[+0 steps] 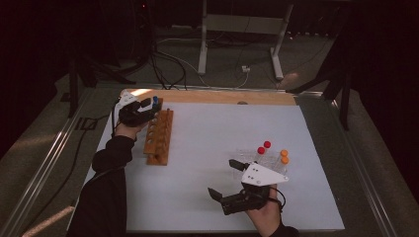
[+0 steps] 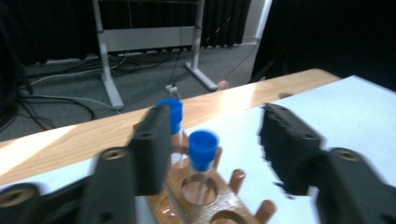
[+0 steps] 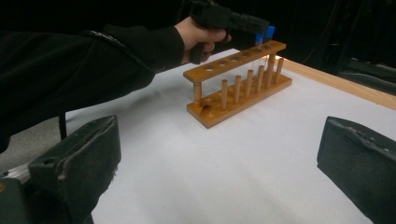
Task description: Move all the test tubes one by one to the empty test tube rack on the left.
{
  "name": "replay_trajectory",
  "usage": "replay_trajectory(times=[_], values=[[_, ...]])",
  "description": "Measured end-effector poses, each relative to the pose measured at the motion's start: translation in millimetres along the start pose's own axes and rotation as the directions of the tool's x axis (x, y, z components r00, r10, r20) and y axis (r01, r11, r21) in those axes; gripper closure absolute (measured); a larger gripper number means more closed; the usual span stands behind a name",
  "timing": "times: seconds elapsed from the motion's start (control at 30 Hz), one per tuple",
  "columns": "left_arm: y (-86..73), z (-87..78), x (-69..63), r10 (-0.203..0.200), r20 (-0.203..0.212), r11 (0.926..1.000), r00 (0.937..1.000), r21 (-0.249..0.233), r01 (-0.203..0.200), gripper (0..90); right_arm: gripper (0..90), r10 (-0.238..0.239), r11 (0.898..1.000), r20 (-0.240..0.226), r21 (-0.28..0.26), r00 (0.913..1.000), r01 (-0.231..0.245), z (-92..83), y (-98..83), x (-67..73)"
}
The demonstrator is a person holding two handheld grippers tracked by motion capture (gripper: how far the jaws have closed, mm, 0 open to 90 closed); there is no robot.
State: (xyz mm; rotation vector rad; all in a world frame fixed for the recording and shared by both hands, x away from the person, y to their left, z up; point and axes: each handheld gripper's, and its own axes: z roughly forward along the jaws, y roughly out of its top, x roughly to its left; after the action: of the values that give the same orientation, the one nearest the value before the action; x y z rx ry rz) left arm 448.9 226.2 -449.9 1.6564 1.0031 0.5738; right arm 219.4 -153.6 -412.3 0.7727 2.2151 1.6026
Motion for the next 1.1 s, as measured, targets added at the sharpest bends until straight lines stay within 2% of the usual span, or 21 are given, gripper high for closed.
replay_trajectory(times=[0.1,0.2,0.33,0.4,0.43,0.47,0.5,0.57,0.6,0.63,0.67,0.73,0.77,0.8,0.97,1.0,1.07,1.1], values=[[7.5,-10.7,-3.4,-0.004,0.019,1.0,0.9998,-0.008,0.004,24.9,0.0,-0.026,0.999,0.0,-0.028,0.9997,0.026,-2.5,1.6,-2.9],[13.0,-23.0,-7.5,-0.003,0.058,0.9999,0.9983,-0.016,0.004,14.6,0.0,-0.029,0.997,-0.007,-0.065,0.9996,0.028,-7.5,6.3,-6.4],[14.9,-40.1,-15.0,0.004,0.114,0.9995,0.9935,-0.031,-0.001,5.2,0.0,-0.053,0.992,0.027,-0.111,0.9982,0.055,-20.3,16.2,-13.1],[13.6,-48.4,-19.4,0.003,0.149,0.9995,0.9888,-0.032,0.002,2.3,0.0,-0.074,0.988,0.068,-0.128,0.9949,0.083,-29.1,22.3,-17.7],[12.3,-51.9,-22.4,0.007,0.164,0.9996,0.9864,-0.028,-0.002,2.0,0.0,-0.075,0.988,0.073,-0.133,0.9945,0.084,-34.0,25.2,-20.7],[10.9,-55.5,-26.3,0.016,0.165,0.9997,0.9861,-0.019,-0.013,1.9,0.0,-0.077,0.988,0.086,-0.127,0.9933,0.088,-38.4,27.7,-24.0],[9.0,-59.5,-29.7,0.02,0.188,0.9996,0.982,-0.024,-0.016,2.0,0.0,-0.085,0.988,0.106,-0.123,0.9907,0.098,-42.8,29.4,-26.8],[6.0,-67.8,-37.0,0.031,0.205,0.9993,0.9783,-0.028,-0.026,1.3,0.0,-0.083,0.988,0.136,-0.116,0.9873,0.099,-51.6,30.9,-33.7],[4.3,-72.4,-40.6,0.037,0.224,0.9989,0.974,-0.036,-0.03,1.3,0.0,-0.082,0.989,0.143,-0.108,0.9863,0.098,-55.7,30.8,-37.3],[2.8,-77.0,-44.8,0.047,0.223,0.9984,0.9736,-0.041,-0.039,1.3,0.0,-0.077,0.99,0.16,-0.104,0.9841,0.095,-60.1,30.1,-40.6],[1.3,-81.6,-48.4,0.051,0.238,0.9981,0.97,-0.046,-0.041,1.3,0.0,-0.074,0.99,0.189,-0.107,0.9792,0.095,-64.7,28.5,-43.4],[-1.7,-90.7,-56.3,0.06,0.249,0.9972,0.9666,-0.059,-0.046,1.3,0.0,-0.073,0.991,0.214,-0.091,0.974,0.095,-72.9,25.1,-50.2],[-3.3,-94.8,-59.6,0.064,0.265,0.9969,0.9621,-0.061,-0.049,1.3,0.0,-0.067,0.992,0.24,-0.086,0.9685,0.09,-76.8,22.8,-53.4],[-5.0,-98.6,-63.5,0.07,0.269,0.9966,0.9605,-0.062,-0.055,1.3,0.0,-0.06,0.993,0.259,-0.08,0.9641,0.083,-80.2,20.5,-57.1],[-14.8,-114.0,-81.7,0.099,0.313,0.9944,0.9447,-0.066,-0.083,1.3,0.0,-0.009,0.999,0.345,-0.04,0.9387,0.025,-93.1,2.6,-72.2],[-16.9,-116.3,-85.7,0.108,0.313,0.9936,0.9438,-0.067,-0.091,1.3,0.1,0.002,0.999,0.365,-0.037,0.9311,0.012,-95.2,-1.9,-74.8],[-21.0,-119.8,-92.1,0.113,0.331,0.9932,0.9368,-0.066,-0.096,1.3,6.8,0.026,0.999,0.39,-0.034,0.9206,-0.014,-99.8,-10.9,-79.3],[-22.8,-121.4,-95.3,0.121,0.33,0.9923,0.9361,-0.064,-0.106,1.3,6.8,0.038,0.999,0.402,-0.032,0.9148,-0.027,-101.5,-15.2,-81.2]])
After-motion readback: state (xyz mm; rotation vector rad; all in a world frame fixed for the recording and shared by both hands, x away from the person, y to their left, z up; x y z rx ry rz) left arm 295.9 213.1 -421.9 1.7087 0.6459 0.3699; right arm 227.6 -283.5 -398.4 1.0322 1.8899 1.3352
